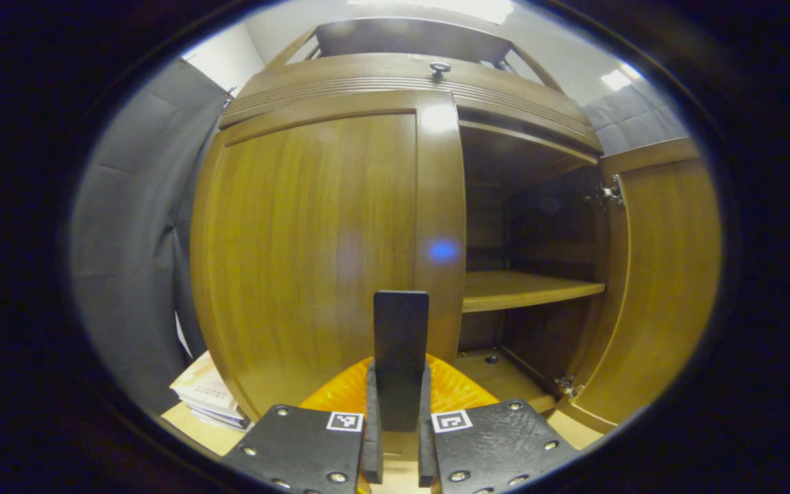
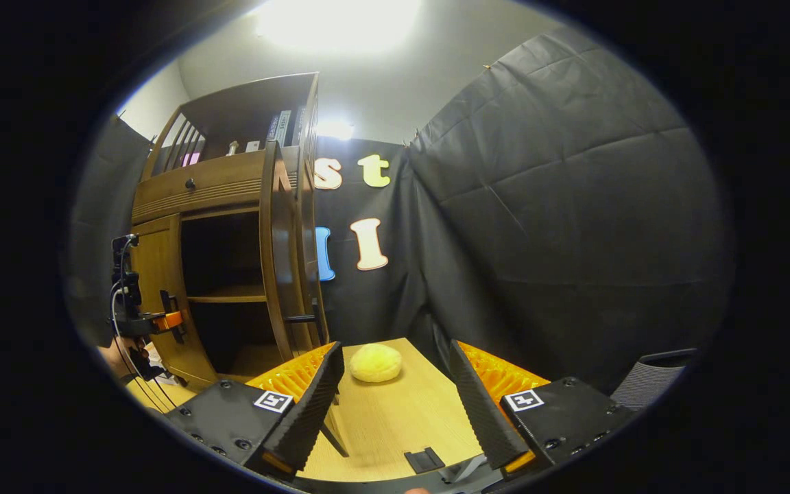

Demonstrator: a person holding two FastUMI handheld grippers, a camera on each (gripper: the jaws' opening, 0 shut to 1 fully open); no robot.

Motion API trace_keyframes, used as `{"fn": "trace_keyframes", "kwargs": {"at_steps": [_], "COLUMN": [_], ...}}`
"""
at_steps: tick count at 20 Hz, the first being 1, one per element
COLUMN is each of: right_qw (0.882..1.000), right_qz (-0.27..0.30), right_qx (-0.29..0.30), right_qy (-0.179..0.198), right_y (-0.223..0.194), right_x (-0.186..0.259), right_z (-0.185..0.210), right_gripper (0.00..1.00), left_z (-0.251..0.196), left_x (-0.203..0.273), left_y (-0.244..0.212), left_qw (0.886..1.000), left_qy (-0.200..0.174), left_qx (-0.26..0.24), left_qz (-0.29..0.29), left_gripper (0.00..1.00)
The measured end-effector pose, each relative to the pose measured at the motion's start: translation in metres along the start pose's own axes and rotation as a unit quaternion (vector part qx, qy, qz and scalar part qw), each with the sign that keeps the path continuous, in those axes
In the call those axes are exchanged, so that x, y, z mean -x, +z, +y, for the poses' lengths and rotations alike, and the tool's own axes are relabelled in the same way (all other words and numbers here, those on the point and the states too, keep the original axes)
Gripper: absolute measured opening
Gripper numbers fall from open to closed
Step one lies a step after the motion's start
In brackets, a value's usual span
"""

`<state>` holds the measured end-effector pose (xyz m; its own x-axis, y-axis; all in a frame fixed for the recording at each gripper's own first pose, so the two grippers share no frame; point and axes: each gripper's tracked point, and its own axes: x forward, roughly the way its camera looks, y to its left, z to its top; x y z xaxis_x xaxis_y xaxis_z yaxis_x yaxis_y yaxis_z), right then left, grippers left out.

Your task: Open the right door of the double-door shoe cabinet with the right hand, and open the left door with the left hand.

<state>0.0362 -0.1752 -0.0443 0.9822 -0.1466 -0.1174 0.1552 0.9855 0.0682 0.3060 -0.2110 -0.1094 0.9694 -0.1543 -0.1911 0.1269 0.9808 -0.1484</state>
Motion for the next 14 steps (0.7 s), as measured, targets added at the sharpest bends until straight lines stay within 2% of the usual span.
{"fn": "trace_keyframes", "kwargs": {"at_steps": [8, 11, 13, 14], "right_qw": [0.999, 0.999, 0.998, 0.998], "right_qz": [-0.001, -0.003, -0.004, -0.004], "right_qx": [0.015, 0.015, 0.013, 0.013], "right_qy": [0.036, 0.048, 0.058, 0.064], "right_y": [-0.001, -0.001, -0.001, -0.001], "right_x": [0.008, 0.011, 0.014, 0.015], "right_z": [0.015, 0.017, 0.021, 0.022], "right_gripper": [0.96, 0.96, 0.96, 0.92], "left_z": [0.015, 0.023, 0.031, 0.035], "left_x": [0.04, 0.059, 0.074, 0.08], "left_y": [0.0, 0.001, 0.0, 0.0], "left_qw": [1.0, 1.0, 0.999, 0.999], "left_qy": [0.022, 0.029, 0.033, 0.035], "left_qx": [-0.002, -0.002, -0.003, -0.005], "left_qz": [0.008, 0.008, 0.008, 0.008], "left_gripper": [0.19, 0.24, 0.24, 0.24]}}
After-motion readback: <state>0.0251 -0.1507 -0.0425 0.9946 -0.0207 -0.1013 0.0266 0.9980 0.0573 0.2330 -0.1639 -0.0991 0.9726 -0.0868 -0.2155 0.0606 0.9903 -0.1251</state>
